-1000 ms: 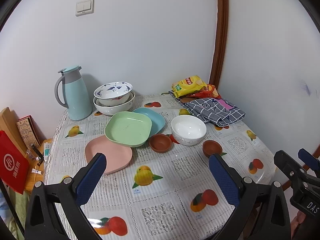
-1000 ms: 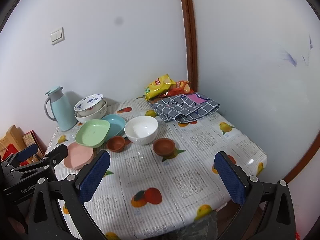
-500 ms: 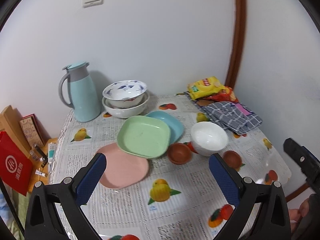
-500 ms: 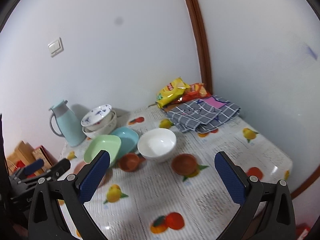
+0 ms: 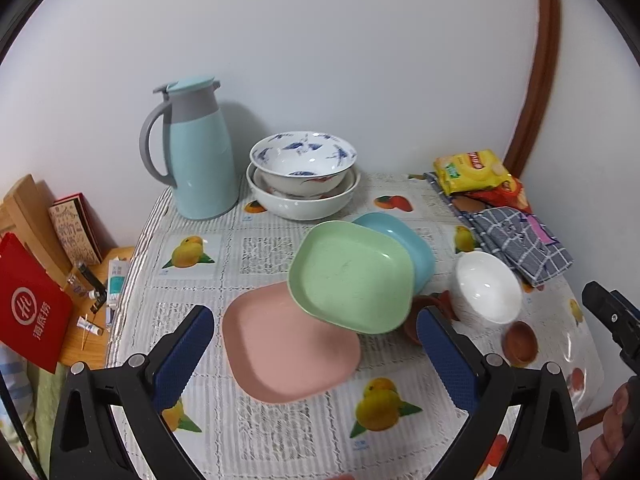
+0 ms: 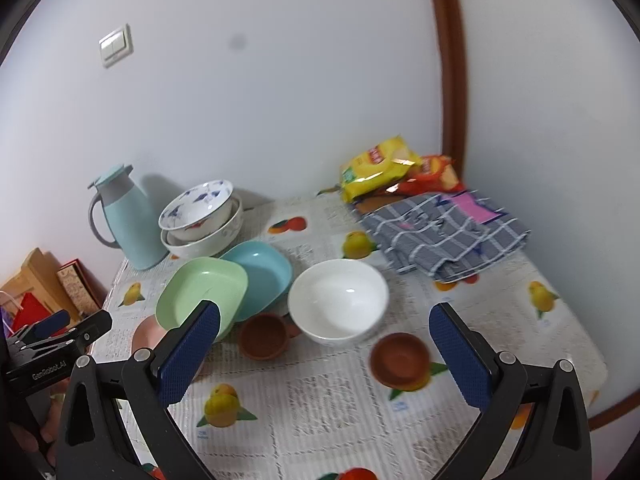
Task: Organize plates and bowls
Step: 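Move both grippers forward to the rim of the light green plate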
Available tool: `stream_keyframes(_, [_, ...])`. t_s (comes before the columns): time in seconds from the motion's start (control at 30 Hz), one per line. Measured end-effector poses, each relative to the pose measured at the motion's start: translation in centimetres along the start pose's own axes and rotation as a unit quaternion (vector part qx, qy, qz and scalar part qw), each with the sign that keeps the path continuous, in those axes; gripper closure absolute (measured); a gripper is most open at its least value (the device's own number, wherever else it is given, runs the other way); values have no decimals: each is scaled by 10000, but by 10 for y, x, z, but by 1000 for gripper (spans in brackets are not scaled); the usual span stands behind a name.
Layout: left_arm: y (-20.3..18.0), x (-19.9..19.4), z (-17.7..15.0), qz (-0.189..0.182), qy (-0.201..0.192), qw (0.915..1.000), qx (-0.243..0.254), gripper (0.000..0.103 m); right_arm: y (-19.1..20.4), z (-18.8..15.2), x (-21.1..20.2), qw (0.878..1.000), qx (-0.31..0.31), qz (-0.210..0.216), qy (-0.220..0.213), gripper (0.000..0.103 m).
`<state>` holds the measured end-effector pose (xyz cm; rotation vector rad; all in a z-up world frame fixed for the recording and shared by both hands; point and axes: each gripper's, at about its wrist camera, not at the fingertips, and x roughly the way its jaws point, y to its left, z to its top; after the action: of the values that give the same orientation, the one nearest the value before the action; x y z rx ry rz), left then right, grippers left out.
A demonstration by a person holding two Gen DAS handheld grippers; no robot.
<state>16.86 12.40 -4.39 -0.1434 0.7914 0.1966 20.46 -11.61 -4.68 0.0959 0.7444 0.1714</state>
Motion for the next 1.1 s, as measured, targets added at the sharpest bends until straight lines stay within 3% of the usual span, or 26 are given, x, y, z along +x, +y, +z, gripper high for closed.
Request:
stream_keyframes(0.3, [16,46,17,-65,189,9997,-149,1,36,4,51,9984,-425,241,275,2])
stream_keyframes(0.57, [22,85,30,-12,304,9994,-135,4,62,1,106,9956,-554,281,705,19])
stream_keyframes(0.67, [23,103,34,-63,427,9990,-146,13,68,0,123,9945,-586,304,815,27])
stream_keyframes(0.73, [24,116,36,-102,497,9986,-139,13,73,-2,135,9935,-591,324,914,32])
stream_keyframes(1.1, [15,161,35,-367,808,9960,-94,37,91,-12,186,9880,-748,295,1322,43])
